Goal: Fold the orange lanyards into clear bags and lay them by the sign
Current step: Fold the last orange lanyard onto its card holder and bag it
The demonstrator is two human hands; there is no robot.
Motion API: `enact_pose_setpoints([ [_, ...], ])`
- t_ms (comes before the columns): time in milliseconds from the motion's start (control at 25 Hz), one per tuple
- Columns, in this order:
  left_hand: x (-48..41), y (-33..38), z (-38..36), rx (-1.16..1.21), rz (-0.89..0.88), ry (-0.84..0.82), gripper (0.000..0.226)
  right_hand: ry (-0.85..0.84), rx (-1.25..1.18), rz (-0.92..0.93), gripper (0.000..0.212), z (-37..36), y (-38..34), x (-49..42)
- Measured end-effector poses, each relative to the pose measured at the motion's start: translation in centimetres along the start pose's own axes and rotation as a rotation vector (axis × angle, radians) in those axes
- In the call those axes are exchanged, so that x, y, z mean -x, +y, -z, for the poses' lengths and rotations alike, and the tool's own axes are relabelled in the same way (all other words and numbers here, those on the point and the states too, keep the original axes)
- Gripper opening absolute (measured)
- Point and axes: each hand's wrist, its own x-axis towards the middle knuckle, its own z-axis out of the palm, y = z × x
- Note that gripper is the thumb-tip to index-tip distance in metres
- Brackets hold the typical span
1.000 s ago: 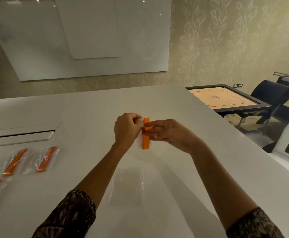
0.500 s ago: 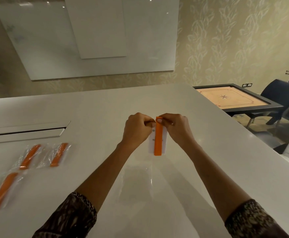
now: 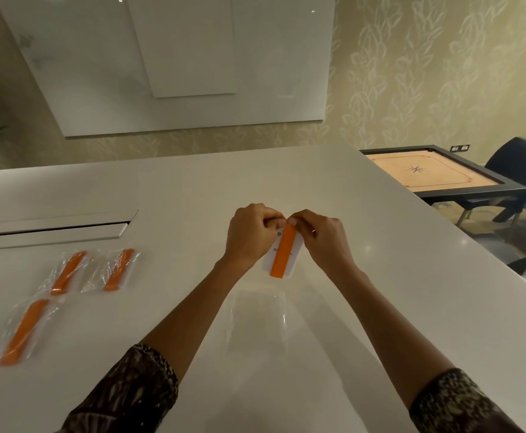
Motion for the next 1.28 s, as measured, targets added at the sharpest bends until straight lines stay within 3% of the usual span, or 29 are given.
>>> enact_pose_setpoints([
  [200, 0.8, -0.5, -0.1, -0.087, -0.076, 0.044, 0.018, -0.117, 0.045, 0.031, 0.018, 0.1, 0.1, 0.2],
  [400, 2.1, -0.3, -0.7, -0.203, 0.021, 0.027, 0.028, 0.004, 0.072, -0.138, 0.015, -1.1, 0.4, 1.5],
  [560, 6.0, -1.5, -1.0, -0.514, 0.141, -0.204, 0.046, 0.176, -0.066, -0.410, 0.016, -1.1, 2.0, 2.4],
  [720, 11.2, -2.4, -2.7, -0.702, 0.233, -0.474, 0.075, 0.222, -0.140, -0.517, 0.016, -1.0, 3.0, 3.0],
  [880, 11.6, -4.4, -2.9, -0.620, 0.054, -0.592, 0.063, 0.268, -0.245, -0.575, 0.012, -1.3, 3.2, 3.5],
  [960, 10.4, -5.9, -2.3, -0.527, -0.029, -0.728, 0.056, 0.278, -0.308, -0.606, 0.013, -1.5, 3.3, 4.0],
  [1080, 8.3, -6.6, -1.7, -0.259, 0.027, -0.880, 0.057, 0.306, -0.372, -0.642, 0.014, -1.8, 3.5, 4.9],
  [1160, 7.7, -6.4, -1.9, -0.125, 0.098, -0.745, 0.057, 0.338, -0.400, -0.666, 0.012, -1.9, 3.9, 5.6],
  [1280, 7.7, -5.7, -2.4, -0.222, 0.159, -0.296, 0.029, 0.366, -0.449, -0.703, 0.007, -1.8, 4.6, 6.4],
])
